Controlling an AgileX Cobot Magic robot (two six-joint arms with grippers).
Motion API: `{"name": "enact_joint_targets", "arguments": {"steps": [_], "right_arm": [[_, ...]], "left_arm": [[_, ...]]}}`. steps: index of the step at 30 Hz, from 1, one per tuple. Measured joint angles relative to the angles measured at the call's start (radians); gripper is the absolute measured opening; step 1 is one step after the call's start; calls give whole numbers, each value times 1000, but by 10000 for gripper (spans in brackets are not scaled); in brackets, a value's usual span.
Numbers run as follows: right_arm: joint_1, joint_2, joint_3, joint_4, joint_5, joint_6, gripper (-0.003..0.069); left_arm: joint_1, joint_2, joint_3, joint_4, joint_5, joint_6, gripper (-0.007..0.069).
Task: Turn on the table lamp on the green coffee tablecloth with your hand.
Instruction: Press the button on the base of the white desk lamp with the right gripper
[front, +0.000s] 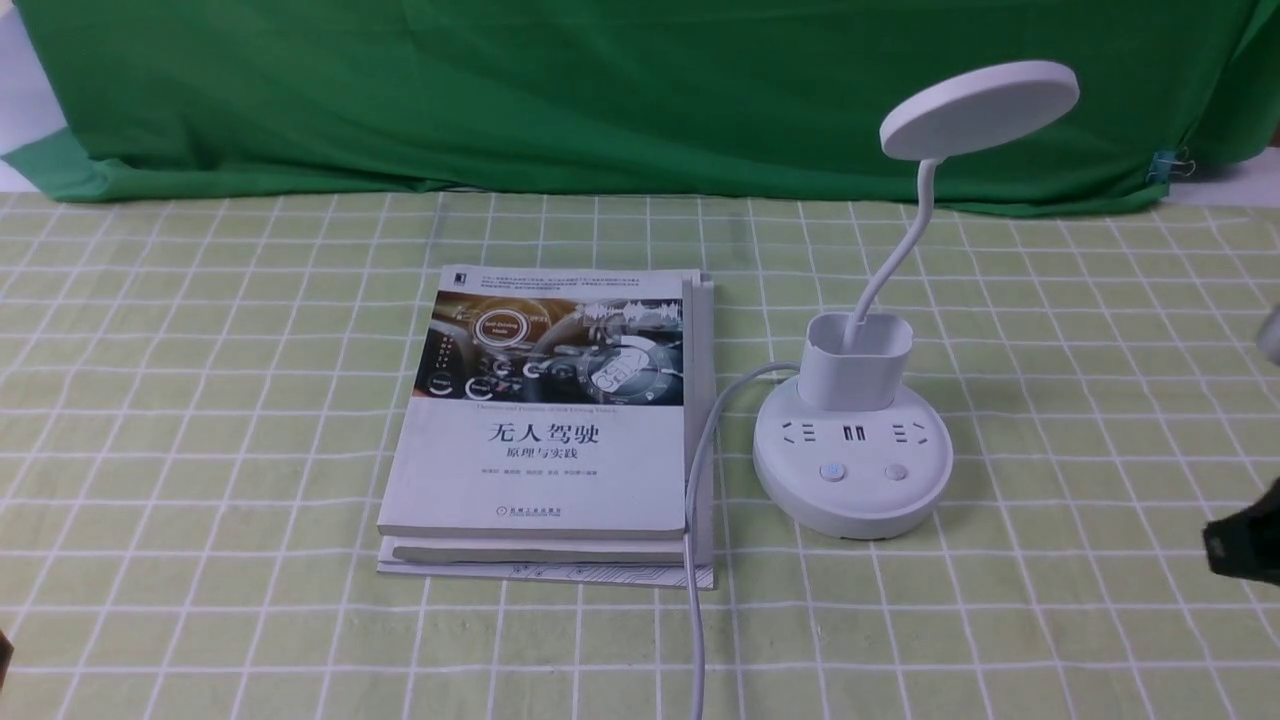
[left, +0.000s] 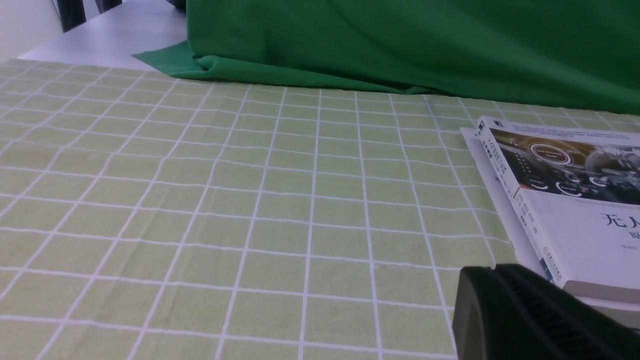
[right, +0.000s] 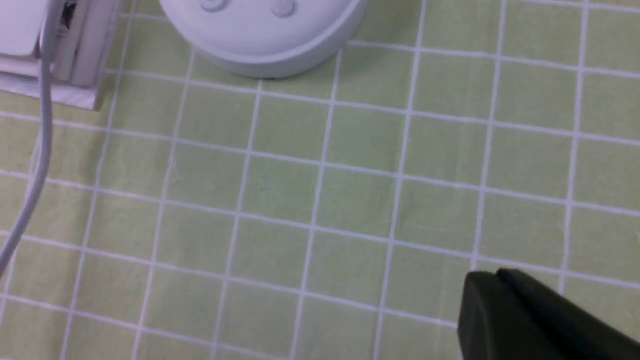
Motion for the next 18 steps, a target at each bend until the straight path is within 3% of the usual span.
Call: {"name": "enact_joint_targets", "arguments": {"steps": [10,18], "right_arm": [[199,394,-252,9,-30,-19,32],[209,614,-425,8,-39,-27,32]], "left_arm": [[0,0,0,0,0,0,3],[0,0,0,0,0,0,3]]}}
